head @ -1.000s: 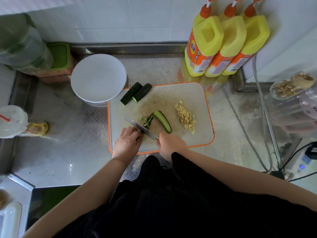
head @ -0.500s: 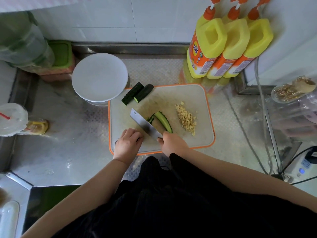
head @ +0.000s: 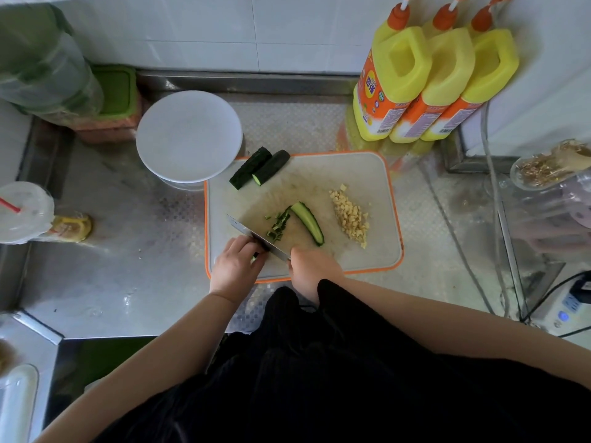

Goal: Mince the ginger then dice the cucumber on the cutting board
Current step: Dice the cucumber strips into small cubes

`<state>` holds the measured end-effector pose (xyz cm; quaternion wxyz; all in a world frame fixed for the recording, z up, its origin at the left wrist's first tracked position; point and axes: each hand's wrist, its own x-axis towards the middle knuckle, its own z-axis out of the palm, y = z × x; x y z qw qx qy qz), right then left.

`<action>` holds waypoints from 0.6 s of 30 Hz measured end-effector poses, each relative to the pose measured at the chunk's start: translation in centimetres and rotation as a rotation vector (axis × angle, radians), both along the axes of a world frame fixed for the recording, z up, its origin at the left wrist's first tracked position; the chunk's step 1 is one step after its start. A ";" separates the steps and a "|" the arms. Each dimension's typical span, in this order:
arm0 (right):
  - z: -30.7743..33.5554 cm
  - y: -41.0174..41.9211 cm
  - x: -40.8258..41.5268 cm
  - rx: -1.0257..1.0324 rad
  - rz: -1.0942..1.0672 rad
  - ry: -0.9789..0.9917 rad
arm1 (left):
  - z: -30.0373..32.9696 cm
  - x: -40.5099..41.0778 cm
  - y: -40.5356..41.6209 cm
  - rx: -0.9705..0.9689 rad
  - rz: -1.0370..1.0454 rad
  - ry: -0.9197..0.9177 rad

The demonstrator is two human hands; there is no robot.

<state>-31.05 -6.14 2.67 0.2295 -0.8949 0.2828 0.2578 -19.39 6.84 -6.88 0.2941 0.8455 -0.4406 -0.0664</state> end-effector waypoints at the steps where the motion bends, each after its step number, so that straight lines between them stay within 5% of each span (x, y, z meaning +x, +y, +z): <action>1: -0.2 0.0 0.1 0.006 -0.001 0.004 | 0.0 -0.1 0.0 0.000 0.006 0.003; 10: -0.1 -1.6 0.0 0.109 -0.199 0.001 | 0.0 -0.4 0.3 -0.015 0.019 0.003; 18: 0.9 0.0 -0.1 0.010 0.010 -0.064 | 0.3 -0.4 0.9 0.004 0.000 -0.016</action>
